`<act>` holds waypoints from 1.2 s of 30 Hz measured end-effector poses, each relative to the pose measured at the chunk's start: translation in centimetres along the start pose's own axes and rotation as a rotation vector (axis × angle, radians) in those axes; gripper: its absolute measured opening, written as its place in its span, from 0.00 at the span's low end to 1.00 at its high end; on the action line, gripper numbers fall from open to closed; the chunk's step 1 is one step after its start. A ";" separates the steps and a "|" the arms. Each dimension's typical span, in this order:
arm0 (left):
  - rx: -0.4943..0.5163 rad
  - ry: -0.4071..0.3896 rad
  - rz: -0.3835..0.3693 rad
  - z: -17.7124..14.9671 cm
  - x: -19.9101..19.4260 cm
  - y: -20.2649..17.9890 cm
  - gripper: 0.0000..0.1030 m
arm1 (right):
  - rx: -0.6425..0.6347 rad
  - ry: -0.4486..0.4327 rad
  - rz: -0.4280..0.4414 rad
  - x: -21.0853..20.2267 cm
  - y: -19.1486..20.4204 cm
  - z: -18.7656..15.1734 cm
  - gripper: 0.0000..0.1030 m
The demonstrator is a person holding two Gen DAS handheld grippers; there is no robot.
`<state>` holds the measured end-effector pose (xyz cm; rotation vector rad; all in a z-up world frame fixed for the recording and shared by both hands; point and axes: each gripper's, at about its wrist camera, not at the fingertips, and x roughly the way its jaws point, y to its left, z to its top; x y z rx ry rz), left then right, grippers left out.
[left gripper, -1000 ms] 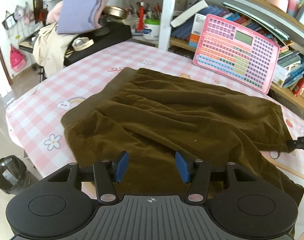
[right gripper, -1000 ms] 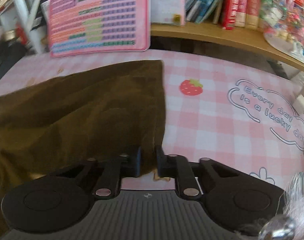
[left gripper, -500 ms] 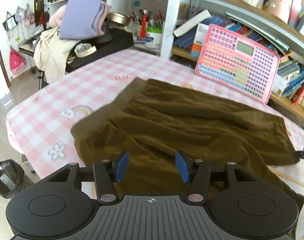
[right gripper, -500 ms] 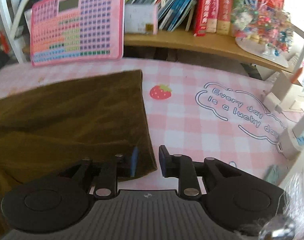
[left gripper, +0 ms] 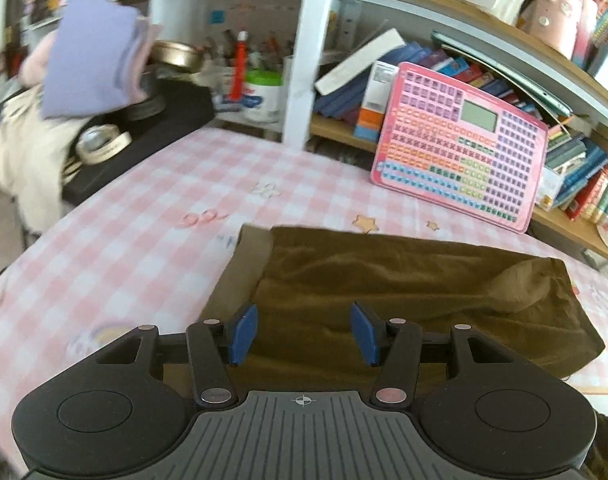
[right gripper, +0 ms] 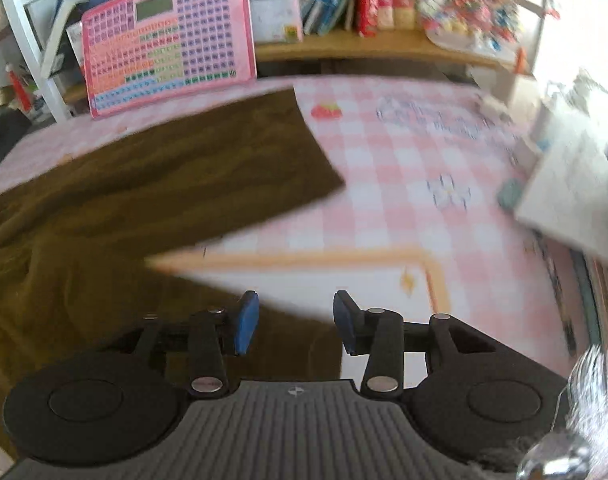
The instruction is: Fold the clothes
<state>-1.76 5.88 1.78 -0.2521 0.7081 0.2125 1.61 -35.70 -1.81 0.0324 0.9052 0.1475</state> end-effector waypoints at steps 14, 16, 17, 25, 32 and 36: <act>-0.020 0.119 -0.094 2.5 8.5 6.2 0.16 | 0.099 0.038 -0.140 -3.8 5.1 -6.5 0.38; -0.054 0.135 -0.071 2.8 9.7 7.2 0.15 | 0.103 0.045 -0.152 -3.7 5.4 -6.7 0.38; -0.072 0.143 -0.059 2.9 10.2 7.7 0.16 | 0.104 0.052 -0.159 -3.6 5.5 -6.9 0.38; -0.098 0.126 0.057 4.8 11.5 10.1 0.17 | 0.118 0.093 -0.193 -2.5 5.9 -7.6 0.39; -0.017 0.006 -0.170 4.6 6.9 8.8 0.16 | 0.127 0.089 -0.195 -2.2 6.2 -7.2 0.40; 0.081 0.096 -0.201 2.9 8.0 6.5 0.16 | 0.120 0.084 -0.189 -2.1 6.6 -6.9 0.40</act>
